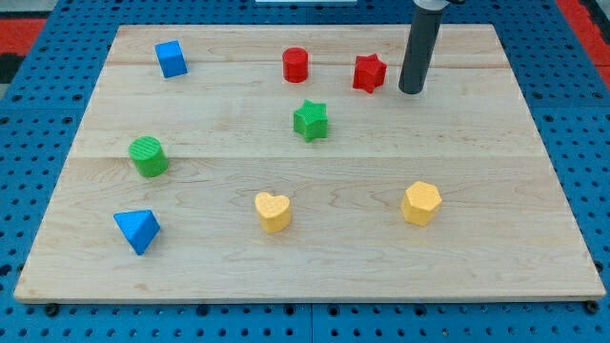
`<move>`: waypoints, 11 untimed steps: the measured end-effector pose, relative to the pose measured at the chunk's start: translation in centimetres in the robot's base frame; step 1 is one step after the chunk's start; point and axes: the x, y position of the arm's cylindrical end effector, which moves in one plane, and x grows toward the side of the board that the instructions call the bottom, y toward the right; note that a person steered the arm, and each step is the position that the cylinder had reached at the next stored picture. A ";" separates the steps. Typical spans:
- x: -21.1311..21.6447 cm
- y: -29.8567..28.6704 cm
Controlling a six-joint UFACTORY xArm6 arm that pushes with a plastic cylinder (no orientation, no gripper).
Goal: Slide the red star towards the center of the board
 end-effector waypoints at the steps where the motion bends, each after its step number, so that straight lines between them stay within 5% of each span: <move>1: 1.7 3.1; 3: -0.2 9.5; 6: -4.6 5.4; 7: -6.1 -0.1; 11: -3.3 -9.1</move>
